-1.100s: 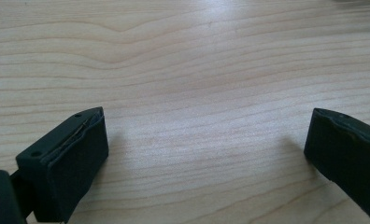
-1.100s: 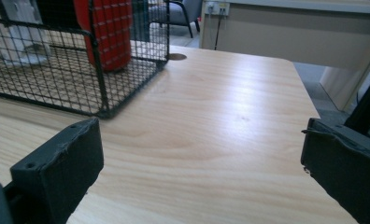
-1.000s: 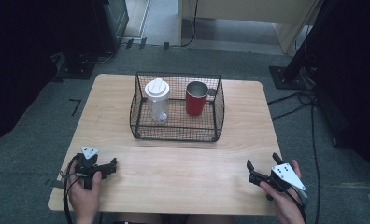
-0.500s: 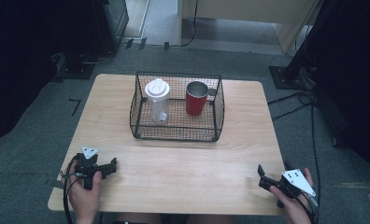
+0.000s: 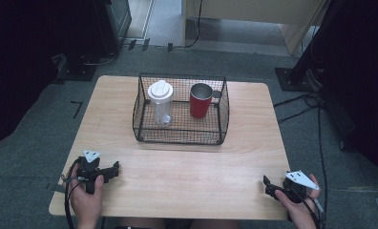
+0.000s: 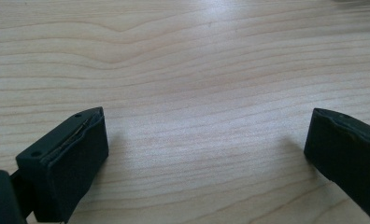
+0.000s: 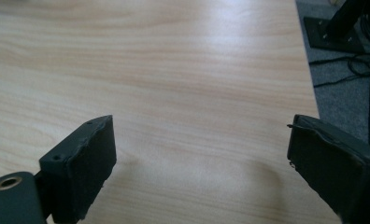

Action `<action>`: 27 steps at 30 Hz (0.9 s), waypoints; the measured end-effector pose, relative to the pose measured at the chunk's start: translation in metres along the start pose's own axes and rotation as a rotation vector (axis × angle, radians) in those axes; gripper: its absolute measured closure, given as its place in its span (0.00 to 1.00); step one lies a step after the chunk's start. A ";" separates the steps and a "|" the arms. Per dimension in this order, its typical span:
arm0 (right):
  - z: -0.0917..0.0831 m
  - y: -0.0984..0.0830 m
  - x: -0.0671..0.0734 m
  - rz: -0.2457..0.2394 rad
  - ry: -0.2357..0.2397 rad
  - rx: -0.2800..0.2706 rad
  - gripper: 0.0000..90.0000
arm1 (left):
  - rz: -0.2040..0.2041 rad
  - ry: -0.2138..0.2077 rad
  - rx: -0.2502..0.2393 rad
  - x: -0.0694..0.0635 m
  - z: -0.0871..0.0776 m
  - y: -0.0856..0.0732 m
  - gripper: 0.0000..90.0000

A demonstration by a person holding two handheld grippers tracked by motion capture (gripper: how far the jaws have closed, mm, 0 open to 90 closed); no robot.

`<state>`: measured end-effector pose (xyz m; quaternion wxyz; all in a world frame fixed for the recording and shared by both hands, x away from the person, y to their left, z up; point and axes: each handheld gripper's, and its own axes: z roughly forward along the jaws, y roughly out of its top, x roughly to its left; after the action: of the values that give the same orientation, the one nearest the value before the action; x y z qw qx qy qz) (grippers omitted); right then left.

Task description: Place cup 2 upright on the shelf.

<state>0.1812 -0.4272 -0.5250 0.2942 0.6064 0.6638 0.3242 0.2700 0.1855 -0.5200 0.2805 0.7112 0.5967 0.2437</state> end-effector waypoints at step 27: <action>0.004 0.000 0.000 -0.009 0.047 0.089 0.09 | 0.013 -0.011 -0.002 -0.003 0.000 0.000 0.00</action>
<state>0.1842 -0.4272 -0.5278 0.2531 0.6081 0.6869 0.3072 0.2693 0.1822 -0.5202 0.2829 0.7161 0.5905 0.2419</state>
